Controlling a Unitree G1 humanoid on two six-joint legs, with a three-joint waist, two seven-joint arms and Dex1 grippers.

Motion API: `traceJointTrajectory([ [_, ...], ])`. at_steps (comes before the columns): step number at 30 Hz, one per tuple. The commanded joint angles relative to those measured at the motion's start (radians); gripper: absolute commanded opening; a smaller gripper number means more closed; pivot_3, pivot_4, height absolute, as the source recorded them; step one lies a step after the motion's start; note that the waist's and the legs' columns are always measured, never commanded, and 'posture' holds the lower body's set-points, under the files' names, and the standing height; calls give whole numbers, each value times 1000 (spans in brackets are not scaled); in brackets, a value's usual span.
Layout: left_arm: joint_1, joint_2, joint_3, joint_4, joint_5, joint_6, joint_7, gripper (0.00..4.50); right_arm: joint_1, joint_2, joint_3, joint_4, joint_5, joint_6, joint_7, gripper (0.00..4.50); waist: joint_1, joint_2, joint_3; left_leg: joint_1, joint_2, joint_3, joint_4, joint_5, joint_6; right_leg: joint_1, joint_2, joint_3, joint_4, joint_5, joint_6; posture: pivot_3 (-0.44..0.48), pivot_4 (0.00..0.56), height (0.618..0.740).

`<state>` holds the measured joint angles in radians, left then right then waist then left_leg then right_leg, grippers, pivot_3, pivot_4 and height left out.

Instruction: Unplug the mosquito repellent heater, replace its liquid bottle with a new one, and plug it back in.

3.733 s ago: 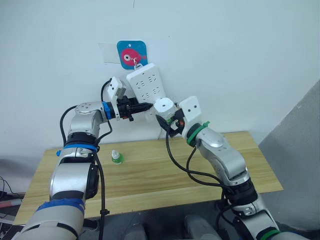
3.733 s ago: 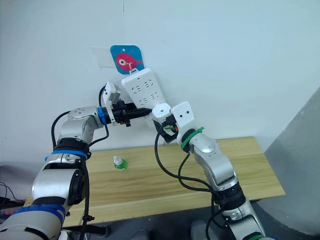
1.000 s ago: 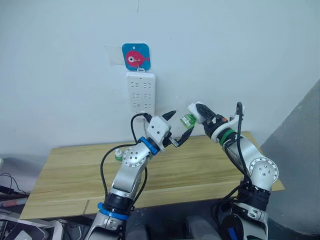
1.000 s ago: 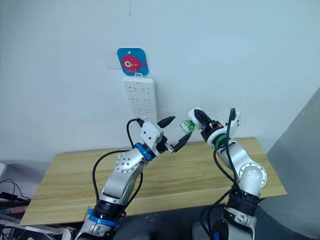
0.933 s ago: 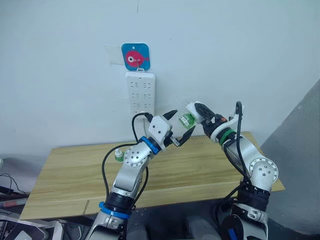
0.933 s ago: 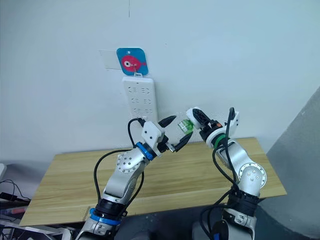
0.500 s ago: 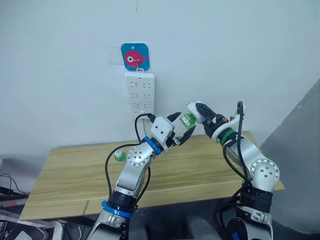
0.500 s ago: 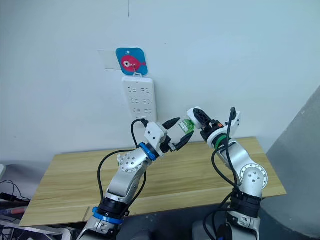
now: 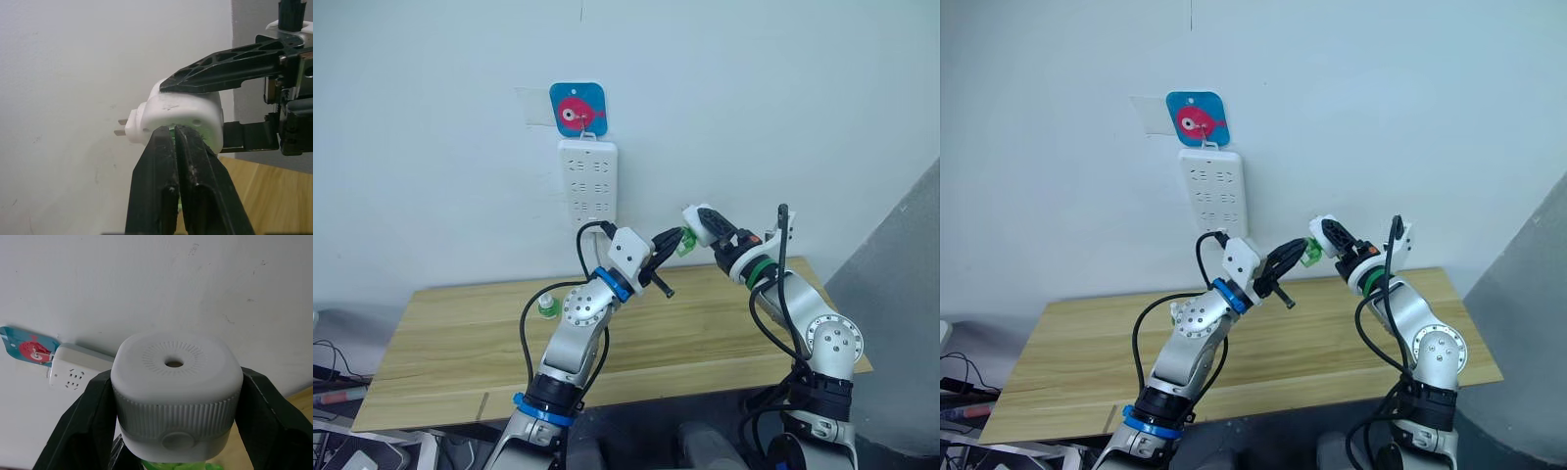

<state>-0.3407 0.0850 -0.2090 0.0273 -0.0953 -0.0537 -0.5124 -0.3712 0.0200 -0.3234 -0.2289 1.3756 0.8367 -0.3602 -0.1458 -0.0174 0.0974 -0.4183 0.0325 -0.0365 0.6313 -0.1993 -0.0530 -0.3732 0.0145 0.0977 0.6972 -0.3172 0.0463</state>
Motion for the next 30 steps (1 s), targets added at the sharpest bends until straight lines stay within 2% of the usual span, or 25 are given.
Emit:
traceJointTrajectory([
  [1,-9,3,10,-11,2,4,15,849,-17,-1,26,-45,70,-10,20,2958,0,0,0,0,0,0,0,0,0,0,0,0,0,0,0,-122,81,740],
  [6,-4,8,14,-13,6,6,22,2455,-12,-13,33,-44,73,-17,23,2958,0,0,1,0,0,0,-1,0,0,0,0,0,-1,0,0,-123,82,740],
  [12,10,13,-6,-30,-28,54,-25,4437,-6,-18,44,-44,76,-25,24,2958,-1,1,2,0,0,1,-1,0,0,0,0,0,-1,0,0,-123,84,740],
  [28,7,9,13,-46,-40,66,-20,4479,1,-41,73,-44,100,-49,18,2958,0,1,7,0,0,1,-3,0,0,-1,0,0,-3,0,0,-121,89,740],
  [30,5,9,14,-45,-43,68,-23,4066,0,-43,77,-42,102,-52,18,2958,0,1,7,0,0,1,-4,0,0,0,0,0,-5,0,0,-121,89,740],
])
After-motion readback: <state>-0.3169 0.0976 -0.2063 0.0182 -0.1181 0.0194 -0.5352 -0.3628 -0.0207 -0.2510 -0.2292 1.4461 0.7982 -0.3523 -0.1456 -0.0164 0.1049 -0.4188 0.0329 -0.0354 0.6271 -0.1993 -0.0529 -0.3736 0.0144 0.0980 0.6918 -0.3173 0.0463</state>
